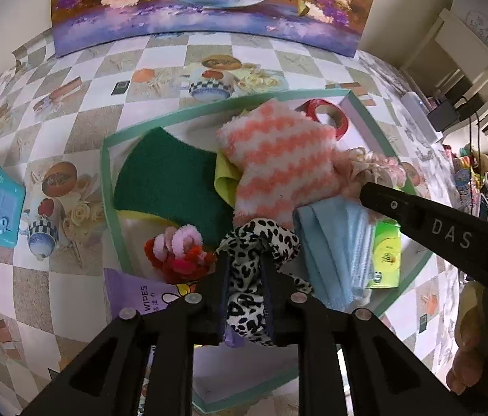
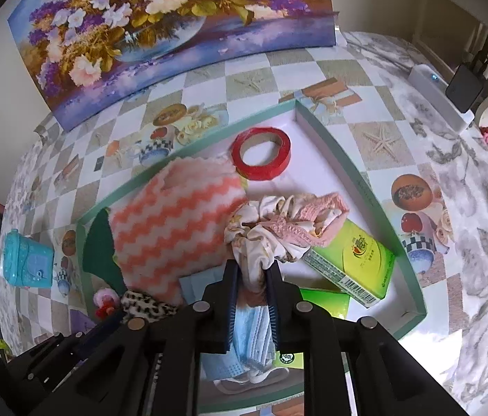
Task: Organize soft objects
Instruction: 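Open both grippers to drop the scrunchies into the tray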
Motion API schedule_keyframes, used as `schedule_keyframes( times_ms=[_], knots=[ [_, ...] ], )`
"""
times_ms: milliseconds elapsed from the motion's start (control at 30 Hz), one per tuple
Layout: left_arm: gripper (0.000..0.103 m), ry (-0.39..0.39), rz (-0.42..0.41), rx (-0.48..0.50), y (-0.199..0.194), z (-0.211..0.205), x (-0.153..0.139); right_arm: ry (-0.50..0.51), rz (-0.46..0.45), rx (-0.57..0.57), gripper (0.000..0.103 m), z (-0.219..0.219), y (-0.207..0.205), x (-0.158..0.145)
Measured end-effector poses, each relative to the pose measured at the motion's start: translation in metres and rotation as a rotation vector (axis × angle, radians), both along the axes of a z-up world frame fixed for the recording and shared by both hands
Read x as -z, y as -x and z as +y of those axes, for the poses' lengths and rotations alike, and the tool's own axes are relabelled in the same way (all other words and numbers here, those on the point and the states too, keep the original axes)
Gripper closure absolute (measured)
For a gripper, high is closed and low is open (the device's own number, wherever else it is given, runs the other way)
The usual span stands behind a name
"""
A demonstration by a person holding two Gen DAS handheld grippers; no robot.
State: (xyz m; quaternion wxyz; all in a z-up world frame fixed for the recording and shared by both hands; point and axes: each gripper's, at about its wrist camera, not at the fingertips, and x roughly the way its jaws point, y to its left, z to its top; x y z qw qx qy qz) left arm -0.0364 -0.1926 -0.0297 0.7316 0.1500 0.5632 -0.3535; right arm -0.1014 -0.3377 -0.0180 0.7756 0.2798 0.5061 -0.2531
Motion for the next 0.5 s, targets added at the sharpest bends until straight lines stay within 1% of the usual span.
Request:
schedule_keyframes(
  times_ms=[33,100,167,233,367,433,467,500],
  knots=[
    [0.078,0.004,-0.001,0.002,0.0,0.001,-0.002,0.007,-0.001,-0.001,0.083,0.0,0.0,-0.002],
    [0.067,0.019,0.003,0.003,0.0,0.003,-0.007,0.02,0.0,-0.002,0.08,0.002,0.0,-0.006],
    [0.063,0.038,0.002,0.003,0.001,0.005,-0.013,0.036,-0.005,-0.004,0.072,0.003,0.0,-0.012],
    [0.063,0.052,-0.011,0.009,0.002,0.007,-0.021,0.048,-0.008,-0.004,0.069,0.004,0.001,-0.016],
    [0.062,0.078,-0.018,0.0,0.001,0.013,-0.032,0.073,-0.013,-0.006,0.066,0.007,0.002,-0.024],
    [0.059,0.09,-0.028,-0.013,-0.001,0.018,-0.037,0.086,-0.016,-0.006,0.061,0.008,0.004,-0.028],
    [0.053,0.092,-0.033,-0.021,-0.003,0.02,-0.039,0.093,-0.017,-0.006,0.057,0.009,0.004,-0.029],
    [0.047,0.09,-0.043,-0.034,-0.005,0.022,-0.041,0.096,-0.017,-0.006,0.056,0.01,0.004,-0.03]
  ],
)
